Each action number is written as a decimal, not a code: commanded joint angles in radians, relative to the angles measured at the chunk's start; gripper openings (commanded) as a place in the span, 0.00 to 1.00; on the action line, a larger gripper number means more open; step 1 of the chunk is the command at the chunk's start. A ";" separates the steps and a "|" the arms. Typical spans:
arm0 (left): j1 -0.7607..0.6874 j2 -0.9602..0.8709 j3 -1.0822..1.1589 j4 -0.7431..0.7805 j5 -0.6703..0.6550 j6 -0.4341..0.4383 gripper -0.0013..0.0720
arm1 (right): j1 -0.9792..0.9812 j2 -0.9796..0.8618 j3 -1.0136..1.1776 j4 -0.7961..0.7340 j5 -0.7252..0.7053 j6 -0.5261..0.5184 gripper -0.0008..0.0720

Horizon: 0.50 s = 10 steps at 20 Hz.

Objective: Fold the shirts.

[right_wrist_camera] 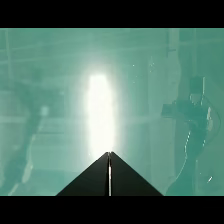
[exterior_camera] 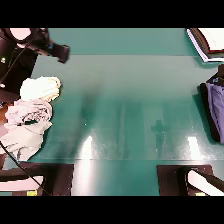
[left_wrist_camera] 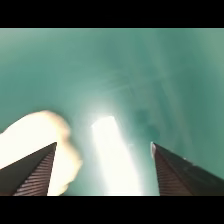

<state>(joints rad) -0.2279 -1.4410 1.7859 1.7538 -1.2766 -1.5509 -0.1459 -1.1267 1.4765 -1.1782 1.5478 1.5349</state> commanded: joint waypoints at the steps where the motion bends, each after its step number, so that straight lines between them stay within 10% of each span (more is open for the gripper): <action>1: 0.171 -0.028 -0.148 0.095 0.035 -0.073 0.97 | 0.000 0.000 0.001 0.000 0.000 0.000 0.03; 10: 0.351 -0.089 -0.459 0.042 0.332 -0.073 0.94 | 0.000 0.000 0.001 0.000 -0.003 0.001 0.03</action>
<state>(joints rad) 0.0925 -1.5196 1.3769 1.7954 -1.0412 -1.6203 -0.1459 -1.1267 1.4765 -1.1774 1.5448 1.5349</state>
